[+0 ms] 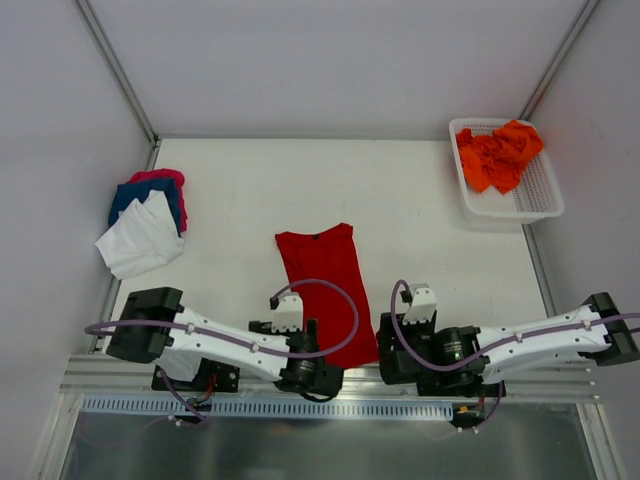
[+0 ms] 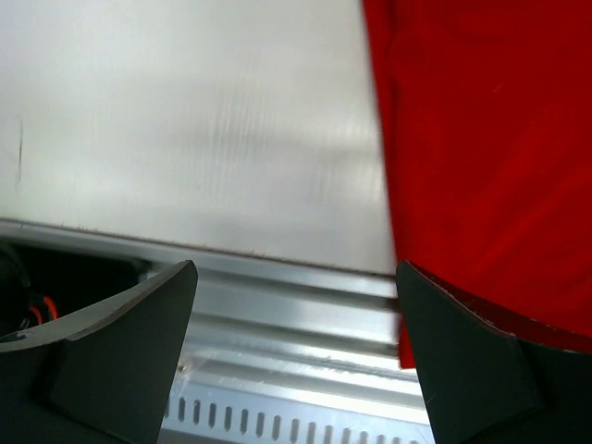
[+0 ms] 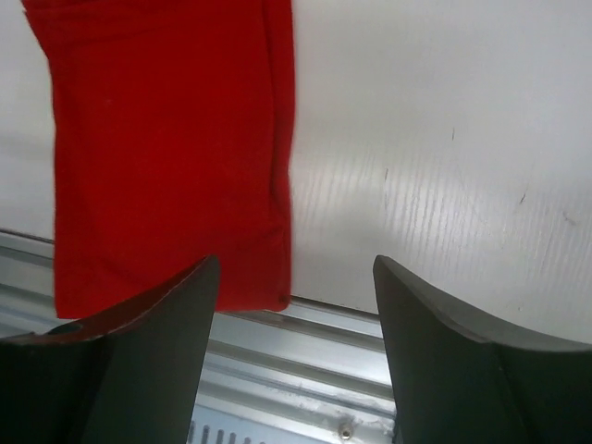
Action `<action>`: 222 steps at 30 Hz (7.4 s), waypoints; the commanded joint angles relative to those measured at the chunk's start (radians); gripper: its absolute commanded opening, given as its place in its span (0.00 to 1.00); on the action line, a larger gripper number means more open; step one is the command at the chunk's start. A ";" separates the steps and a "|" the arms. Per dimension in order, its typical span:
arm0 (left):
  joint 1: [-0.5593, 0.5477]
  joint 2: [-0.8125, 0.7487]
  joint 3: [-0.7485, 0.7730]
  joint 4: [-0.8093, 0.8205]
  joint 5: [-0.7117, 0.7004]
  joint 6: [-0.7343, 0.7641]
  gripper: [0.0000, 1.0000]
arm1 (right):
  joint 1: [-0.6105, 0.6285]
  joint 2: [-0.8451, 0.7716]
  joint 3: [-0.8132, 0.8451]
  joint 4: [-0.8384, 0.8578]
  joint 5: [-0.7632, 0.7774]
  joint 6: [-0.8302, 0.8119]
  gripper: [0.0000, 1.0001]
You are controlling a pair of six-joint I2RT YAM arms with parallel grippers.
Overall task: Fold and stack the t-shirts
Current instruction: Fold the tshirt
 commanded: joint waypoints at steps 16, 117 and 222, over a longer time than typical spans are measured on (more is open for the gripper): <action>-0.493 -0.315 -0.425 0.136 0.001 -0.684 0.90 | 0.129 0.104 -0.204 0.257 -0.018 0.219 0.72; -0.455 -0.881 -0.276 0.757 -0.607 0.872 0.93 | 0.117 0.086 -0.287 0.418 0.108 0.204 0.83; 0.794 -0.162 -0.170 0.882 0.359 0.981 0.93 | -0.627 0.198 -0.125 0.806 -0.392 -0.729 0.52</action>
